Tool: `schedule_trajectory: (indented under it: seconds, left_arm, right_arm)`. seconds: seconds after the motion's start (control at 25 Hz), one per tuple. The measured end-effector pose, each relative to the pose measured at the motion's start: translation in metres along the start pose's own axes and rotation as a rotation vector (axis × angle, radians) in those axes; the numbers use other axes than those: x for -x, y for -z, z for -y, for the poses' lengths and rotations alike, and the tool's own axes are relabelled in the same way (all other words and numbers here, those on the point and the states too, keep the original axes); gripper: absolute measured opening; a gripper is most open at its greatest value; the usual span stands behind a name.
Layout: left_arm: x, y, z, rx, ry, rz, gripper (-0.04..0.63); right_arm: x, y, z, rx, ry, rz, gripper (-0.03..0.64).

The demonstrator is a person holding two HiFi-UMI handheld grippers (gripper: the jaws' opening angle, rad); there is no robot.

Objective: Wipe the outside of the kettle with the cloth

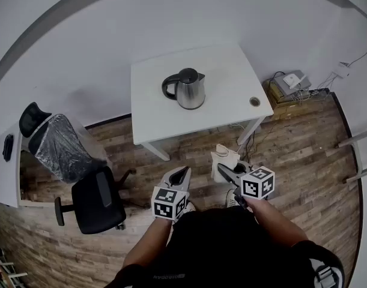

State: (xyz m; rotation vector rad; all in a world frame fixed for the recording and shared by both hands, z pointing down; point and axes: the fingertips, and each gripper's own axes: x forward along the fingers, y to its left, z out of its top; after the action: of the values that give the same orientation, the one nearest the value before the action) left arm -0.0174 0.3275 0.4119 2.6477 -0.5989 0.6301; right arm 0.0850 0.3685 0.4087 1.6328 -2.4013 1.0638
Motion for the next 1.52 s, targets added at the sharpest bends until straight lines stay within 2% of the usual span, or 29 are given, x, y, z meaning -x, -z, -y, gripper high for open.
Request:
schedule_trajectory:
  seconds: [0.28,0.48,0.8,1.04,1.2,1.32,1.4,1.52]
  left_arm:
    - [0.005,0.005,-0.008,0.017,0.006,0.014,0.008]
    - [0.029,0.017,-0.040,0.043,0.020,0.032,0.008]
    - [0.062,0.034,-0.096,0.043,0.027,0.018,0.008]
    - [0.030,0.015,-0.107,0.054,0.021,0.021,0.008]
    - [-0.002,-0.010,-0.118,0.052,-0.030,0.015,0.008]
    - [-0.036,-0.043,-0.121,0.036,-0.058,0.021,0.008]
    - [-0.059,-0.066,-0.124,0.035,-0.083,0.031,0.008]
    - [-0.091,-0.101,-0.131,0.042,-0.148,0.047,0.008]
  right_arm:
    - [-0.008,0.004,-0.007,0.015,0.007,-0.019,0.098]
    - [-0.032,0.008,-0.039,0.036,0.000,-0.030,0.098]
    - [-0.071,0.000,-0.083,0.077,-0.004,-0.015,0.098]
    - [-0.086,-0.015,-0.049,0.096,0.010,-0.067,0.098]
    - [-0.105,-0.043,-0.018,0.105,-0.047,-0.064,0.098]
    - [-0.117,-0.072,0.008,0.126,-0.102,-0.063,0.098]
    - [-0.122,-0.089,0.030,0.172,-0.118,-0.075,0.098]
    - [-0.124,-0.113,0.069,0.346,-0.091,-0.127,0.098]
